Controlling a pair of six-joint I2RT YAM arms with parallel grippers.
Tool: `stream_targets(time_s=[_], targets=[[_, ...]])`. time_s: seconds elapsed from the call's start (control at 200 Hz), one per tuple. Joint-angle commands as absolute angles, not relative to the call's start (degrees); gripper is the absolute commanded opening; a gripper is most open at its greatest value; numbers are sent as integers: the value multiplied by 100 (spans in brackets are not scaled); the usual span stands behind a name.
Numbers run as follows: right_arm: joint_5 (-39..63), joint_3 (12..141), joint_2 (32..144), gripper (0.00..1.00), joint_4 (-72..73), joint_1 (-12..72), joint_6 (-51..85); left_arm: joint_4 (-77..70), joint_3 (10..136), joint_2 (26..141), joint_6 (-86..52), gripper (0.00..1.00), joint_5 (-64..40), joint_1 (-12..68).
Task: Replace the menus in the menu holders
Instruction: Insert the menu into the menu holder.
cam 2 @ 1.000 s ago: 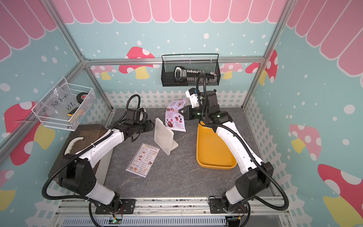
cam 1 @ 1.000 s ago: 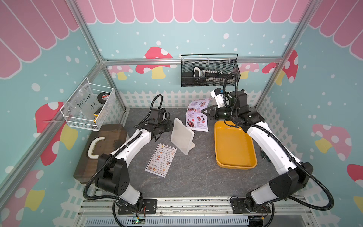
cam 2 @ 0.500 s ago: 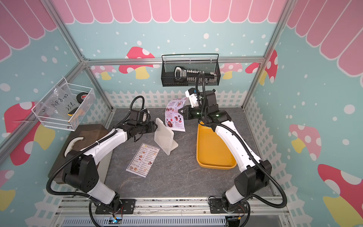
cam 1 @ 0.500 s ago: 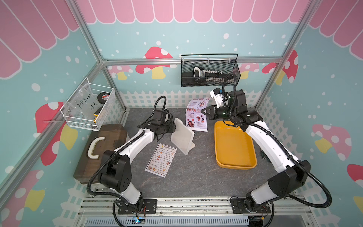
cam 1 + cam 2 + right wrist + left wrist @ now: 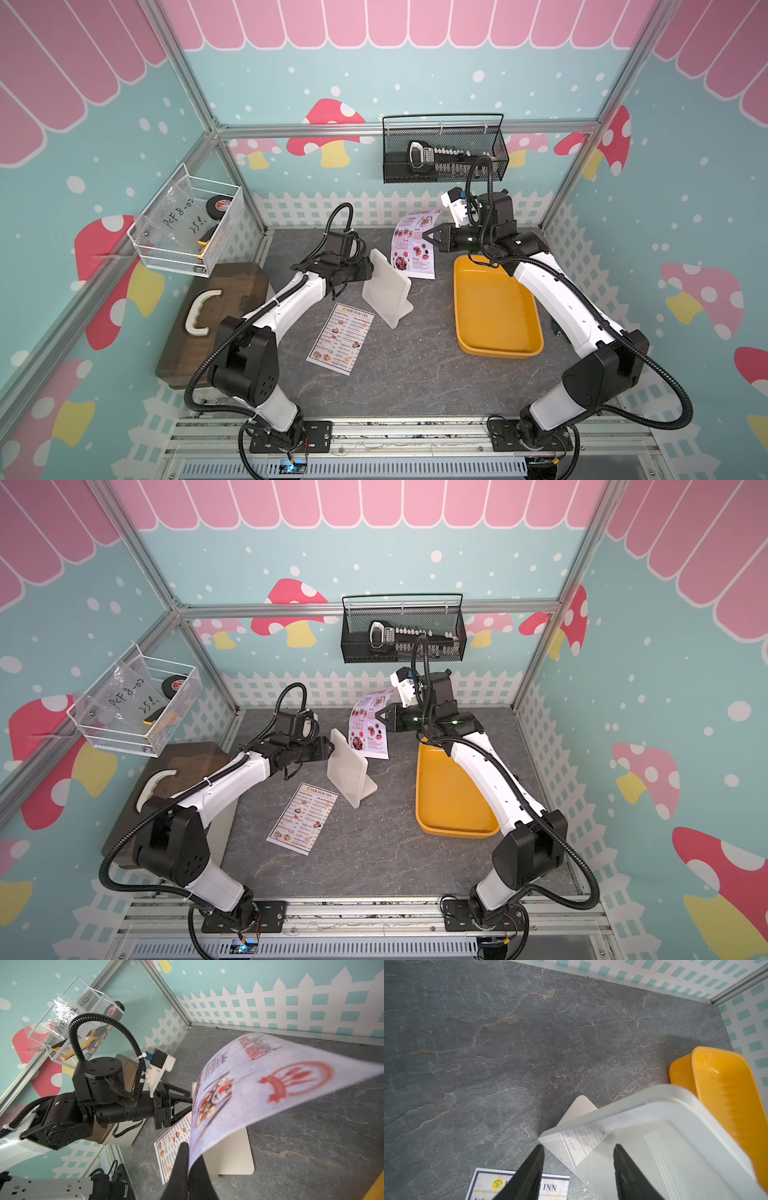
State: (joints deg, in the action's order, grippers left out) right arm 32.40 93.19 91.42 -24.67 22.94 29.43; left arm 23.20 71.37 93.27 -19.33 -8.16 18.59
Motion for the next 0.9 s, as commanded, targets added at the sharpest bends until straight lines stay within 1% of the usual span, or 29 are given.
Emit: stream_targets(time_s=[0.0,0.465,0.66,0.896], targets=[[3226,9452,9250,4,-2179,2353,3030,2222,7058,9321,-1819,55,-958,1898],[2946,9668,9587,3,-1988,2539,3093,2297,7109,9300,-1705,55,-1117,1898],[2647,9730,9703,3,-1925,2669,3078,2410,7128,9221,-1644,55,-1202,1895],[2498,9791,9751,3,-1899,2794,2973,2470,7108,9092,-1630,54,-1298,1754]])
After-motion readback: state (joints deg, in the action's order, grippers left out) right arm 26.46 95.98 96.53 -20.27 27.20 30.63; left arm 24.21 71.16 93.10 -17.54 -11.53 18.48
